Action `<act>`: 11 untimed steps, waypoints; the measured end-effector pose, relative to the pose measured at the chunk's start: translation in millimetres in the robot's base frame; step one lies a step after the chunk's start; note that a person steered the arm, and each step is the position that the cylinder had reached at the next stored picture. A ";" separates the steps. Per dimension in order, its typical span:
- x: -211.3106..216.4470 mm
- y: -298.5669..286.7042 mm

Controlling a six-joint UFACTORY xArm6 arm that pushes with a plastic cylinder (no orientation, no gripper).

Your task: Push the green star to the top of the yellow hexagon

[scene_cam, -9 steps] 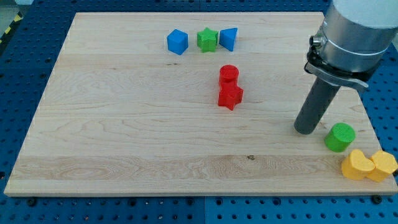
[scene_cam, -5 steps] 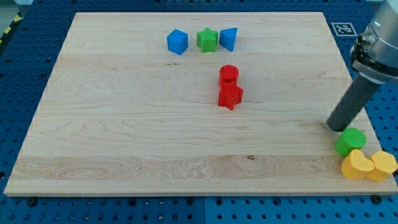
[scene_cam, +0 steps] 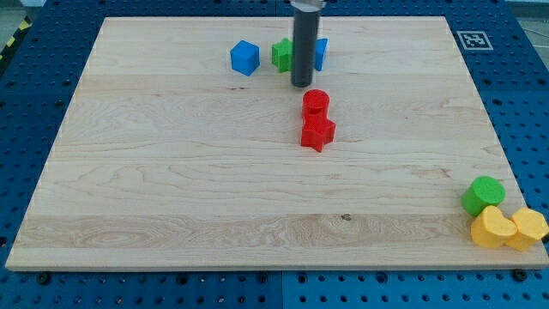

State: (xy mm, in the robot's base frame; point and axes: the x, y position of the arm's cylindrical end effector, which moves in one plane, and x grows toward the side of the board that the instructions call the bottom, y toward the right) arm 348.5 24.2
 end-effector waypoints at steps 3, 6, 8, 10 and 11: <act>-66.4 -164.8; -140.5 -73.9; -108.3 -49.5; -87.1 -36.2; -63.4 -33.7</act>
State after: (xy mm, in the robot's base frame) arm 285.1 -9.5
